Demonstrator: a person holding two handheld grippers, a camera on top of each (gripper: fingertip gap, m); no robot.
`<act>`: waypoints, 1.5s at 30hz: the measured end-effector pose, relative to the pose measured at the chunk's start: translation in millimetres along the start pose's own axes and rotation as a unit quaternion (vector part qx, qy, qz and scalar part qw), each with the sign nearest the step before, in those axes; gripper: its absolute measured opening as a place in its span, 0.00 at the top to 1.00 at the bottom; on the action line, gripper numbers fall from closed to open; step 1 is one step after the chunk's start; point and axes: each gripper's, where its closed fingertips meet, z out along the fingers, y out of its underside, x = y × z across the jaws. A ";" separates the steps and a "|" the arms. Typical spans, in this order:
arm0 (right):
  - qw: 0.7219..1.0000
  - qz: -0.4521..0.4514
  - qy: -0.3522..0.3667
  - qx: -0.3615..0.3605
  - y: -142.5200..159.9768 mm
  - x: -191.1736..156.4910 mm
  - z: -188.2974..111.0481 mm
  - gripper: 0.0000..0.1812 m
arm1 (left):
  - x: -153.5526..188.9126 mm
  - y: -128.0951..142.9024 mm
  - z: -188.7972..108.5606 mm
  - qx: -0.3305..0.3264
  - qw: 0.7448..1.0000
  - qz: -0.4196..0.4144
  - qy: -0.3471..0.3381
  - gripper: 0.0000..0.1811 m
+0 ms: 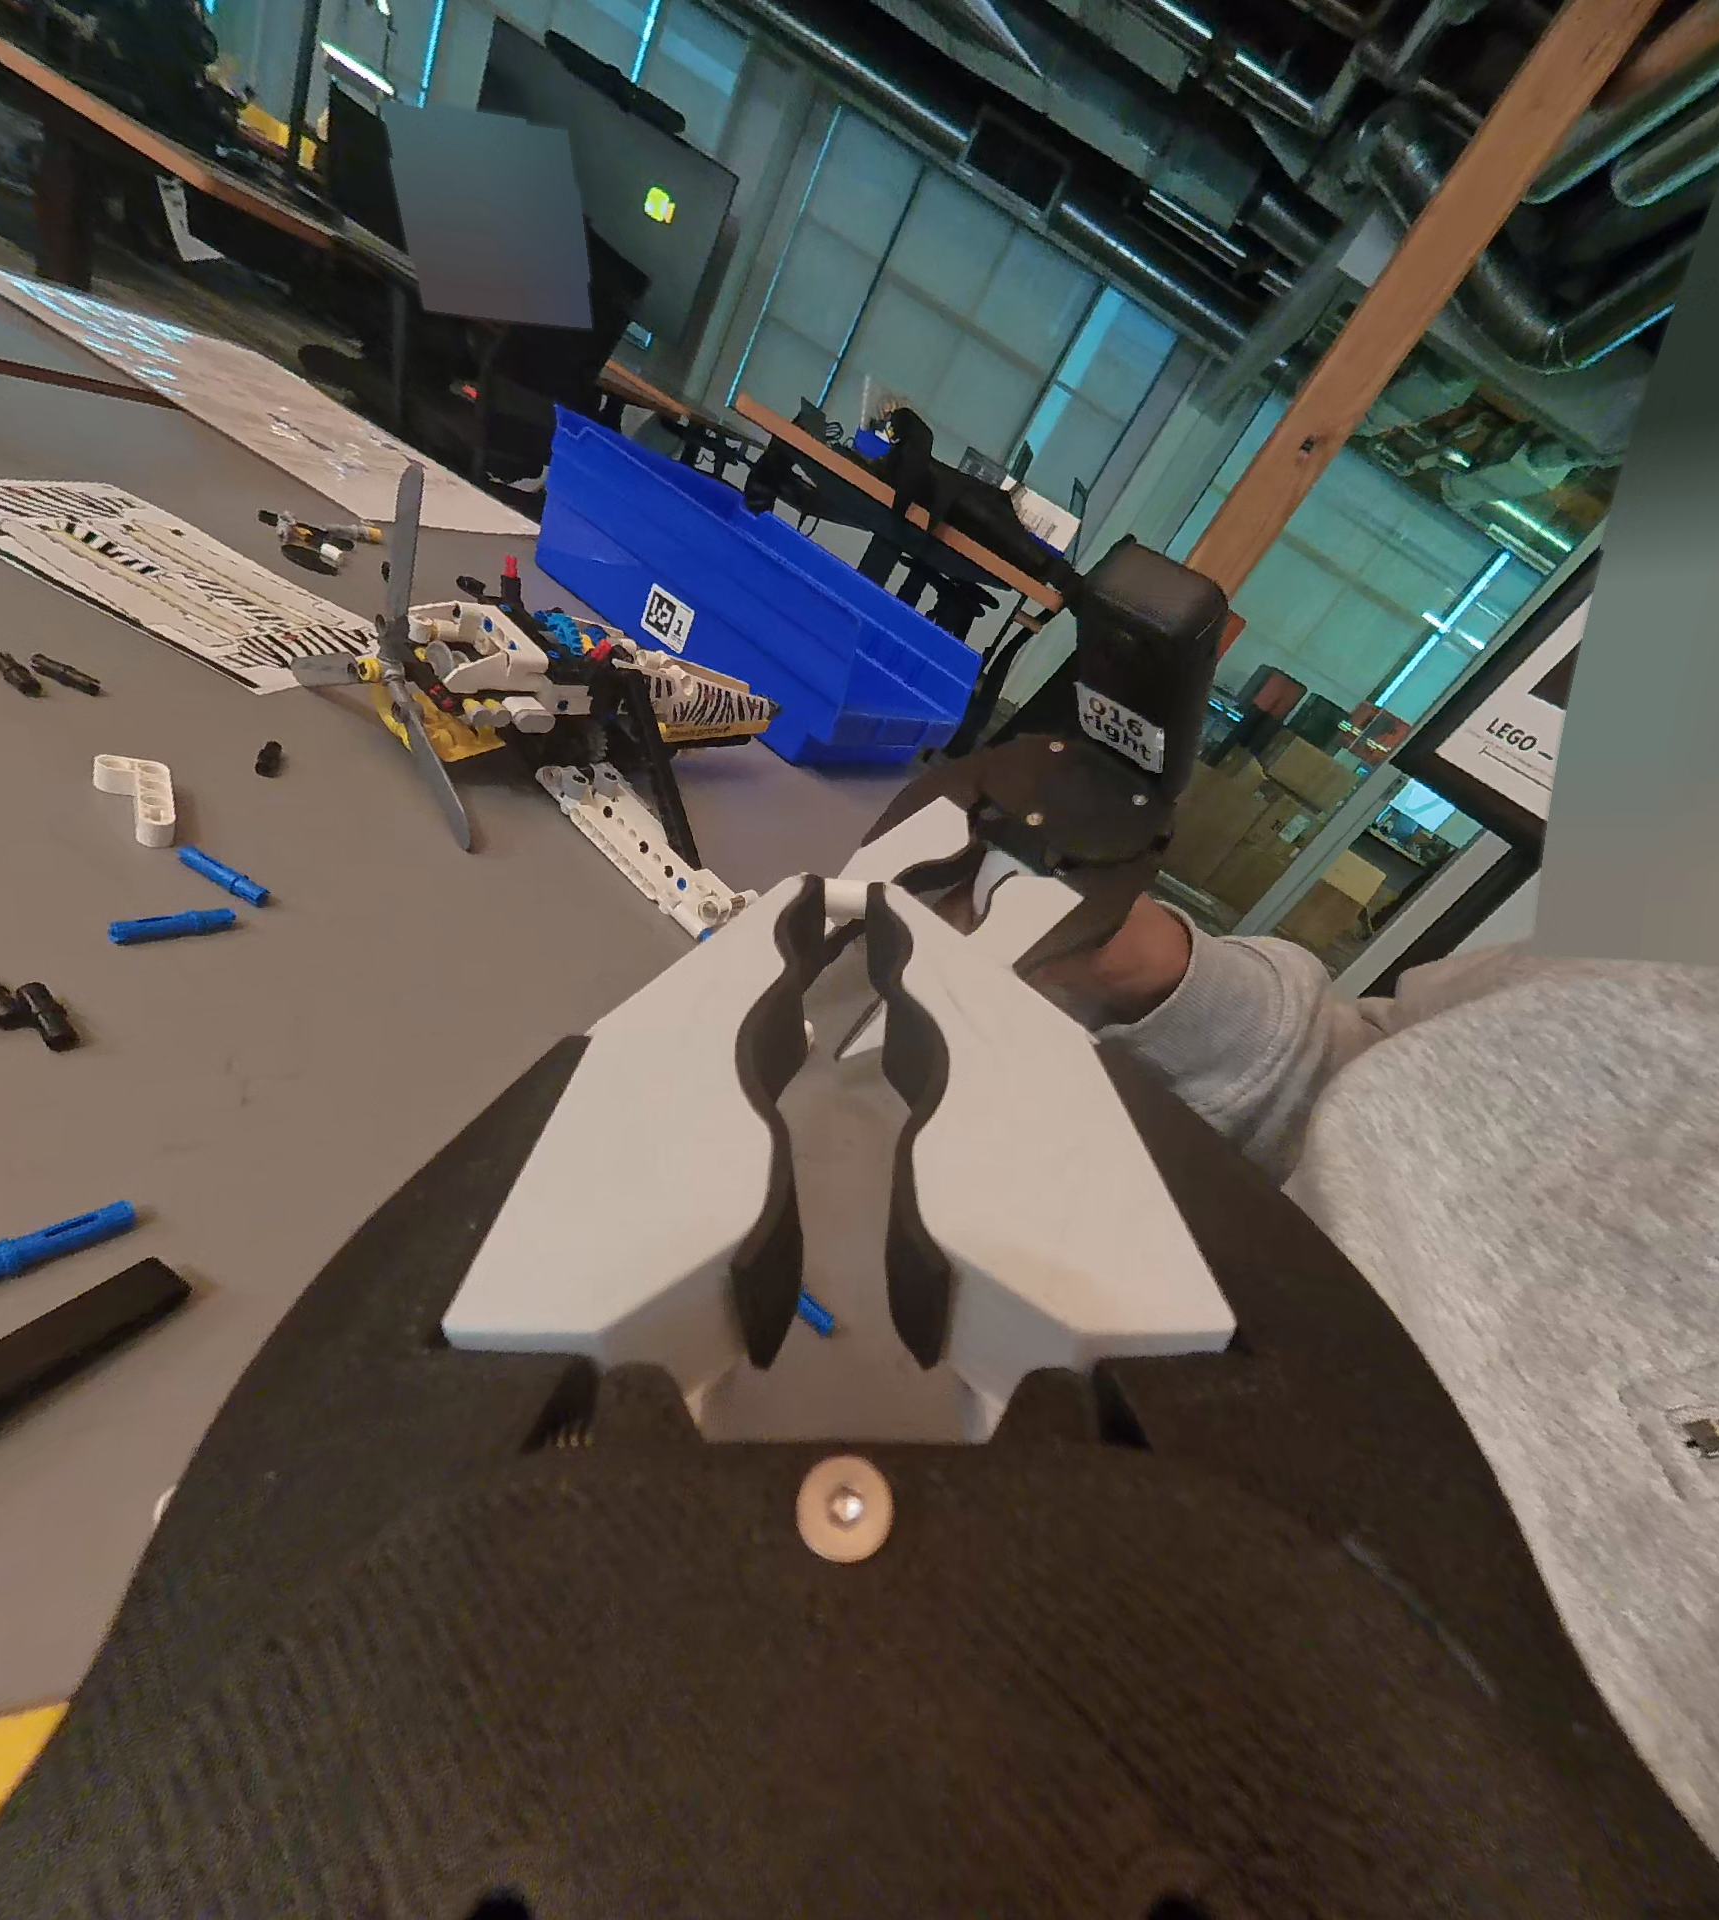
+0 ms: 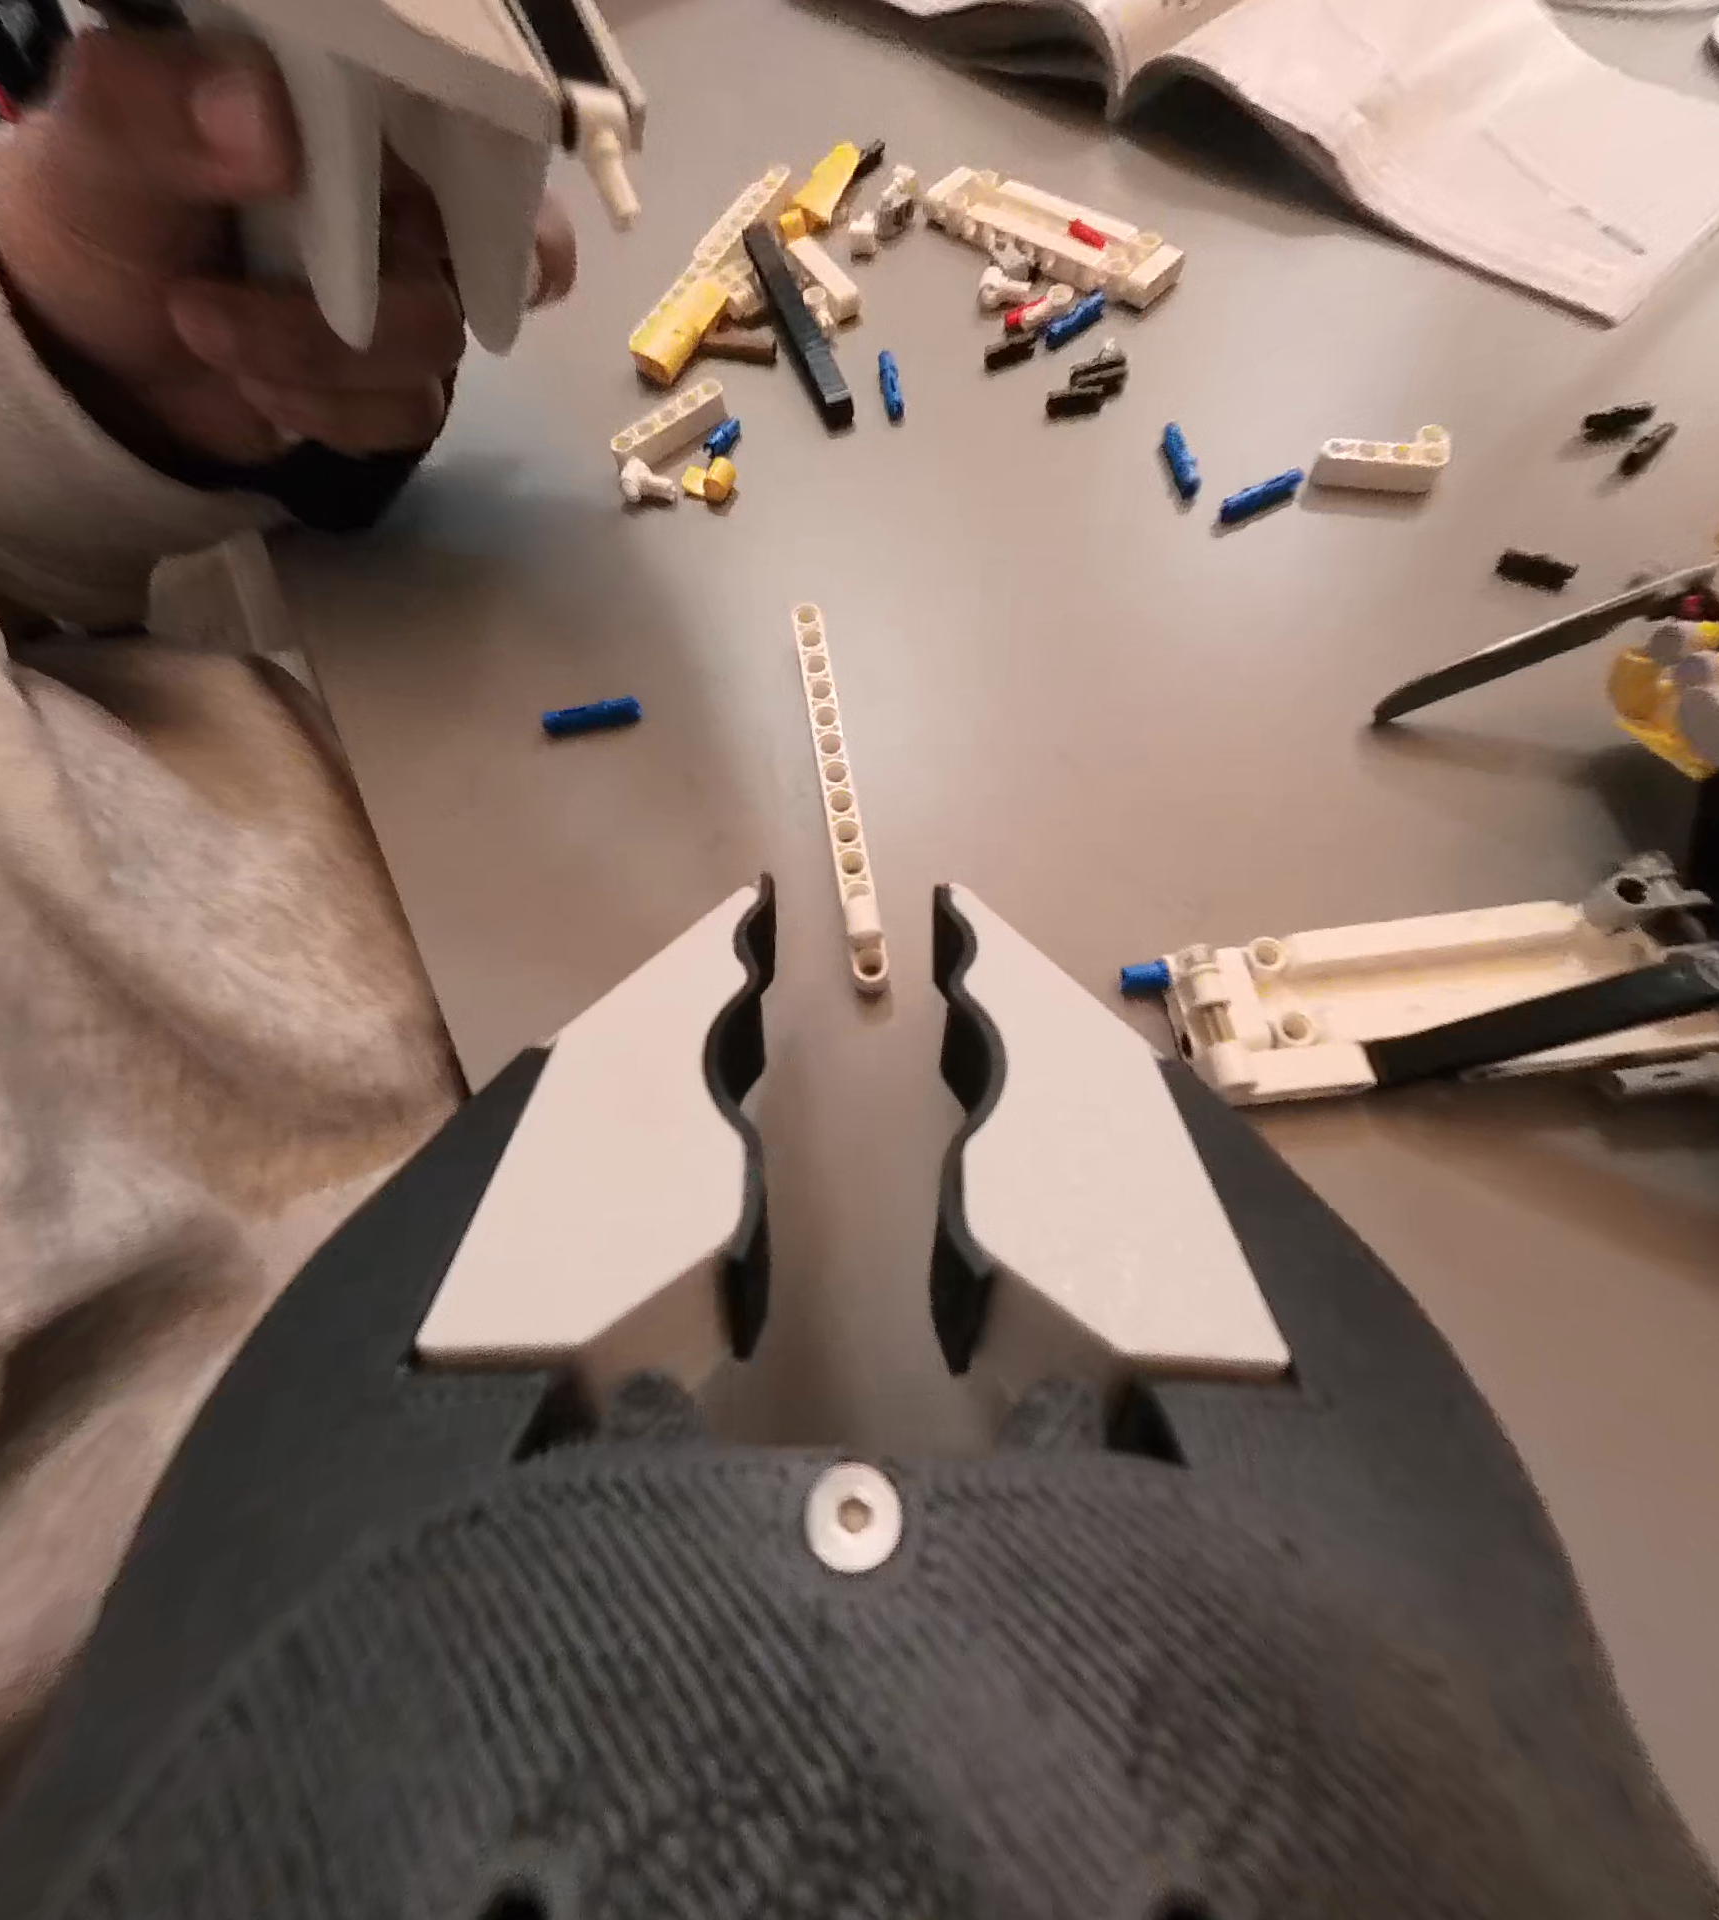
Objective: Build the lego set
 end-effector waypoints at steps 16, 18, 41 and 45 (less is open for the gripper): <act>0.994 -0.091 -0.037 -0.044 0.7 0.8 15.2 0.87 | 6.5 7.0 7.4 -0.008 0.999 -0.025 0.024 0.98; 0.997 -0.070 -0.041 0.004 -18.1 -2.0 7.8 0.84 | 6.8 7.5 8.4 -0.006 0.999 -0.033 0.029 0.98; 0.949 -0.138 0.117 0.258 -106.8 -34.4 -20.7 0.97 | 20.7 3.1 19.5 0.051 0.979 -0.168 0.105 0.82; 0.920 0.053 -0.021 0.389 -126.9 -47.2 -33.8 0.97 | 40.8 -0.6 21.7 0.070 0.951 -0.231 0.191 0.85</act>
